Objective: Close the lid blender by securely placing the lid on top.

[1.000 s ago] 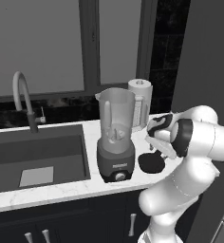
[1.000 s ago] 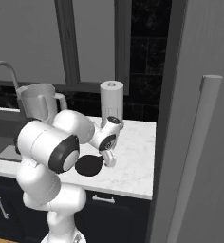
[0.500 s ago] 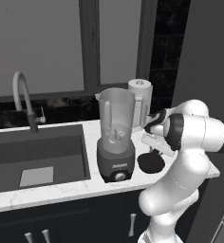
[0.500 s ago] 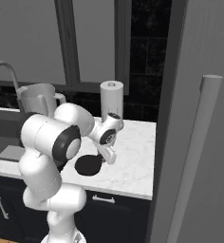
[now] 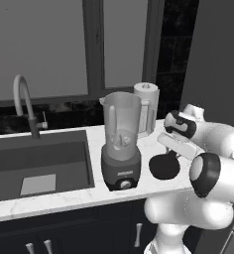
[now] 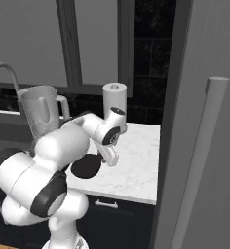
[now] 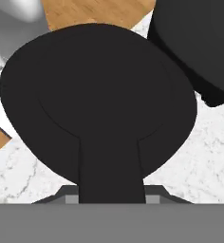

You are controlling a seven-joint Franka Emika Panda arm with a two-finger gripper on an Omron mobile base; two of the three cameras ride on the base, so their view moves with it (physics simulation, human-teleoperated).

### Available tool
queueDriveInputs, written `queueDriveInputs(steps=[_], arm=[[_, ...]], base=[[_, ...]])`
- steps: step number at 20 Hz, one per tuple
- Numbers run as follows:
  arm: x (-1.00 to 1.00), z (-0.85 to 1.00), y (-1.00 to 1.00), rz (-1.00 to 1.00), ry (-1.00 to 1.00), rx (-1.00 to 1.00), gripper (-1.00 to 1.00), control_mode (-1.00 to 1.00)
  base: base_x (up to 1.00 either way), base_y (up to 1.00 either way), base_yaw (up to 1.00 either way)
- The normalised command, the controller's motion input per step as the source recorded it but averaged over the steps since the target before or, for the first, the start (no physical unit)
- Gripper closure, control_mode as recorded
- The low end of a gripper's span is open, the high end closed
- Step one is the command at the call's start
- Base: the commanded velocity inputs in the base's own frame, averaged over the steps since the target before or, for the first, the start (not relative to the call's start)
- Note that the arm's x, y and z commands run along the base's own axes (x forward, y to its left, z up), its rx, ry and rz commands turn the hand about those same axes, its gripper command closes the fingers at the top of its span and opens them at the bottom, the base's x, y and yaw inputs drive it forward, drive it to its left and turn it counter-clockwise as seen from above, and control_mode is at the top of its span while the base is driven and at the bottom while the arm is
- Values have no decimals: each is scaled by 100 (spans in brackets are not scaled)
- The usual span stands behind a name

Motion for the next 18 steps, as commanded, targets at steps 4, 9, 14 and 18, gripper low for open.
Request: queueDriveInputs(steps=[4,9,14,18], arm=[[-56,100,0,-10,0,0,100,-100],[-47,100,0,-14,4,0,100,-100],[-62,100,0,-17,6,0,100,-100],[-70,100,5,-19,6,0,100,-100]], base=[[0,0,0],[0,0,0],[0,0,0],[0,0,0]])
